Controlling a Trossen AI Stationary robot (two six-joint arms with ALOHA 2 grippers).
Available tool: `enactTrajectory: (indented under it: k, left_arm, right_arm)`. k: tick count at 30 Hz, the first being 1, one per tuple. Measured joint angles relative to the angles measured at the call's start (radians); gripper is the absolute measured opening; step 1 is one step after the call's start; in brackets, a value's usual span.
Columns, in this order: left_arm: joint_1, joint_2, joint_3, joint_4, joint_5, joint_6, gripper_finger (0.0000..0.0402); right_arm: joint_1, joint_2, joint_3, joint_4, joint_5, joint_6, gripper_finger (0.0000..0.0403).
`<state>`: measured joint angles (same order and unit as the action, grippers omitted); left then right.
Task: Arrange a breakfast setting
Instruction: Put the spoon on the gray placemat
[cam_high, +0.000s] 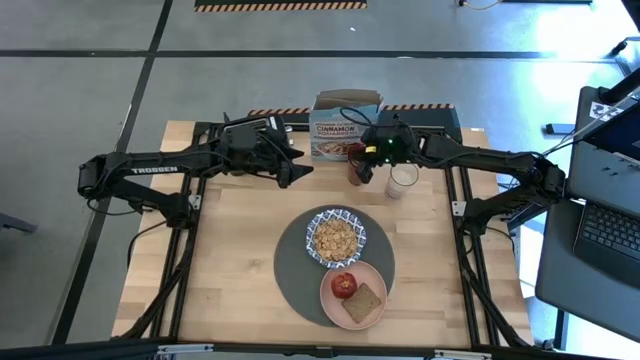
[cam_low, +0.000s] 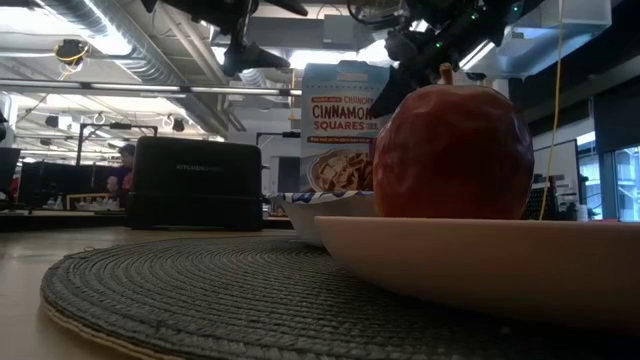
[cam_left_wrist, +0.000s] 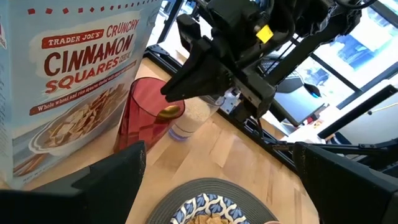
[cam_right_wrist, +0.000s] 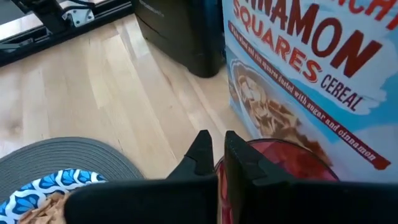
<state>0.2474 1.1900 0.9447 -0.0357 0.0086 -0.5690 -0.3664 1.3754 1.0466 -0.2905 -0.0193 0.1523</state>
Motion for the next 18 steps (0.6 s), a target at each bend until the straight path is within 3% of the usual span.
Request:
enactTrajectory:
  k: [4,8,14,18]
  left_arm:
    - [0.001,0.005,0.0,-0.005,0.006,0.027,0.0395]
    - [0.012,0.039,0.001,0.017,0.068,0.146,0.0395]
    - [0.0,0.18,0.114,0.07,0.16,0.48,0.0392]
    - [0.006,0.326,0.252,-0.03,0.165,0.67,0.0375]
  right_arm:
    - [-0.001,-0.008,0.001,0.004,-0.018,-0.015,0.0007]
    - [0.0,-0.073,0.001,0.01,-0.035,-0.027,0.0038]
    - [0.0,-0.263,0.001,0.007,-0.045,-0.021,0.0091]
    - [0.0,-0.396,0.003,0.005,-0.041,-0.004,0.0101]
